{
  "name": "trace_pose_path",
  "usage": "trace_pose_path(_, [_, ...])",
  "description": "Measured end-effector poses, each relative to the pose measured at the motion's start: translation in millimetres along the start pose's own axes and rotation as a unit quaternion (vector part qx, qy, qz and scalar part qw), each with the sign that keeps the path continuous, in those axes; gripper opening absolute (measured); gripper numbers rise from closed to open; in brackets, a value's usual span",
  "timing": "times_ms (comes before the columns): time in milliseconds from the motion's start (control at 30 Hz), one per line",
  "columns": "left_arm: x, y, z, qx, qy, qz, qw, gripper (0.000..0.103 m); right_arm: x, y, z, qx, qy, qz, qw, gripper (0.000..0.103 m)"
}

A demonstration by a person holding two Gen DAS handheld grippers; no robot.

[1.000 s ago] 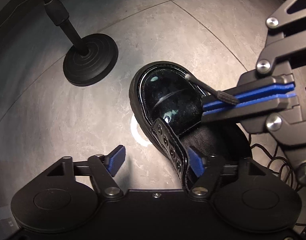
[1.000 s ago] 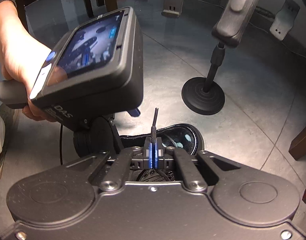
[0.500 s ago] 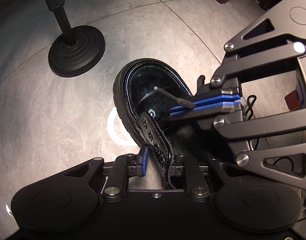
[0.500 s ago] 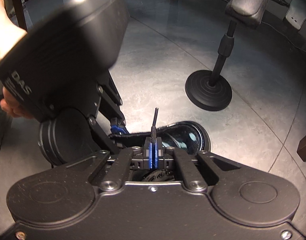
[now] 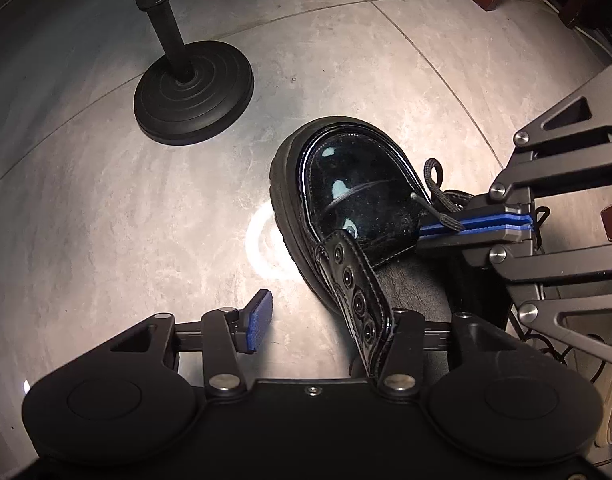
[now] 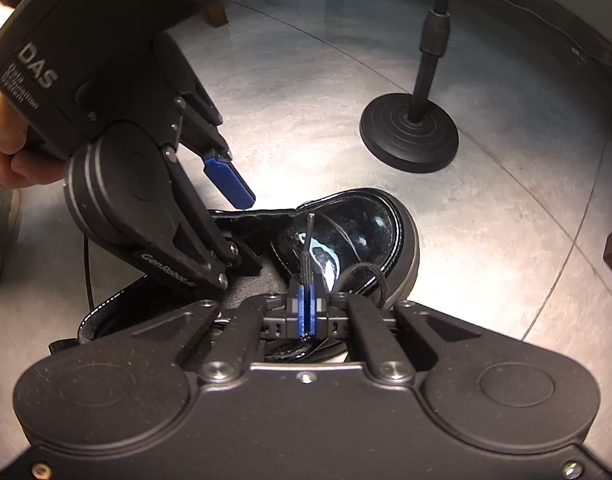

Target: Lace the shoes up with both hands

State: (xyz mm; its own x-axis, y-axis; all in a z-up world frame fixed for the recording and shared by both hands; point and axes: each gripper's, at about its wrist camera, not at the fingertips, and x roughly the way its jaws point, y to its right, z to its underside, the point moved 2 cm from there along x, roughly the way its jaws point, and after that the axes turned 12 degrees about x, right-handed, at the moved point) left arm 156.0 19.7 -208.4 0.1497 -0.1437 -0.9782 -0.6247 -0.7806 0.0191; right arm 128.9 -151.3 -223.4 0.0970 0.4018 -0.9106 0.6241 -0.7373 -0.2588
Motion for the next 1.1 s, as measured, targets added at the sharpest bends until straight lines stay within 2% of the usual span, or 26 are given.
trace_pose_path(167, [3.1,-17.6,15.7,-0.049,0.033,0.041,0.9974,0.047,-1.9,7.2,2.9,0.037,0.002,-0.008,0.999,0.003])
trace_pose_path(233, [5.3,-22.1,18.6,-0.064,0.035,0.048,0.9961,0.053,-2.3,6.9,3.6,0.039,0.003,-0.008,0.999,0.003])
trace_pose_path(267, [6.7,-23.1,18.4,-0.070,0.028,0.036,0.9965,0.065,-2.5,6.9,4.0,0.040,0.004,-0.008,0.999,0.003])
trace_pose_path(300, [7.5,-22.5,18.0,-0.071,0.022,0.023,0.9969,0.070,-2.6,6.8,4.0,0.043,0.005,-0.008,0.999,0.003])
trace_pose_path(433, [3.2,-10.7,16.1,-0.047,0.032,-0.012,0.9983,0.070,-4.7,5.1,4.8,0.046,0.006,-0.007,0.999,0.003])
trace_pose_path(533, [0.1,-5.2,16.0,-0.036,0.039,-0.025,0.9983,0.062,-2.3,5.4,3.1,0.055,0.006,-0.008,0.998,0.003])
trace_pose_path(600, [-1.7,-1.5,18.3,-0.035,0.055,-0.013,0.9978,0.042,-2.1,5.1,3.4,0.058,0.007,-0.009,0.998,0.003])
trace_pose_path(633, [-2.8,0.1,19.9,-0.035,0.065,-0.004,0.9972,0.038,-2.2,5.0,3.7,0.060,0.007,-0.009,0.998,0.003])
trace_pose_path(767, [-9.6,2.0,30.8,-0.036,0.131,0.020,0.9906,0.036,-1.8,4.8,4.1,0.064,0.008,-0.009,0.998,0.003])
trace_pose_path(833, [-12.3,5.8,32.6,-0.018,0.143,0.015,0.9894,0.036,-1.5,4.9,4.1,0.066,0.009,-0.009,0.998,0.003])
trace_pose_path(967, [-12.6,11.7,29.8,-0.023,0.122,0.003,0.9922,0.035,-2.2,5.1,4.6,0.068,0.009,-0.009,0.998,0.003])
trace_pose_path(1000, [-11.3,12.5,28.4,-0.025,0.111,-0.008,0.9934,0.029,-1.7,5.2,4.3,0.069,0.009,-0.009,0.998,0.003])
trace_pose_path(1033, [-10.0,12.9,27.0,-0.026,0.107,-0.007,0.9939,0.025,-1.3,5.3,4.0,0.069,0.009,-0.009,0.998,0.003])
trace_pose_path(1100, [-9.4,15.6,25.3,-0.023,0.106,0.005,0.9941,0.009,-1.3,5.1,4.2,0.069,0.010,-0.009,0.998,0.003])
